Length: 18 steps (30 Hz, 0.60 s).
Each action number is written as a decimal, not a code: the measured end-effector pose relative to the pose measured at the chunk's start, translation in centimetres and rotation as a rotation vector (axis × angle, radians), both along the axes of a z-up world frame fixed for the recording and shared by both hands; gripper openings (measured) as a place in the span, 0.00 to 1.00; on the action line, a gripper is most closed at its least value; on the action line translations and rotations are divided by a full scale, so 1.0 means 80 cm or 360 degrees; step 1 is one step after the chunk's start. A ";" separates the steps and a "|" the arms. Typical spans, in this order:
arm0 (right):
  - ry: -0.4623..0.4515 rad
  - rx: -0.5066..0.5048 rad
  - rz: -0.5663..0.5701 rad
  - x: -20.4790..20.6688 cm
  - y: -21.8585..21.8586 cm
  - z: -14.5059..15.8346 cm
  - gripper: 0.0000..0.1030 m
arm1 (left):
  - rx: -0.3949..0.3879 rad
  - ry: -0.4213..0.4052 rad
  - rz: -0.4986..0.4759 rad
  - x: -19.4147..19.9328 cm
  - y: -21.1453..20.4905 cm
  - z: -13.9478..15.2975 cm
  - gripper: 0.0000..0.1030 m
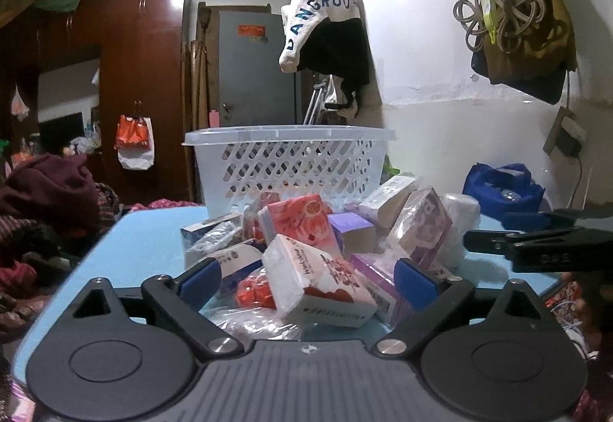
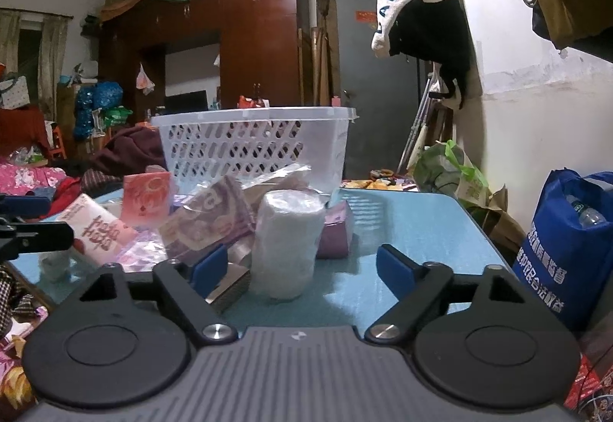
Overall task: Organize objects
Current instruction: 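Move both tools toward the pile of items on the table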
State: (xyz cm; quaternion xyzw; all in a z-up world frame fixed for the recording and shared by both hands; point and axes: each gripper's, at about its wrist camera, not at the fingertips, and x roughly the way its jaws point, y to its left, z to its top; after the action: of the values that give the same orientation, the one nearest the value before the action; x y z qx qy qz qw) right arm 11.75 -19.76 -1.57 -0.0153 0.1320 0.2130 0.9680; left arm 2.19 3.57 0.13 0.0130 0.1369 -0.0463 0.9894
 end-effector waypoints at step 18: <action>0.0204 0.0178 0.0238 0.007 0.045 0.006 0.80 | -0.0055 0.0077 -0.0017 0.023 0.007 -0.013 0.92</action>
State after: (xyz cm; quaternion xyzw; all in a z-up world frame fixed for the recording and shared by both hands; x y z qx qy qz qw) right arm 12.34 -16.17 -1.10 0.0427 0.1801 0.2921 0.9383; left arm 4.04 4.13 -0.89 -0.0044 0.1598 -0.0543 0.9857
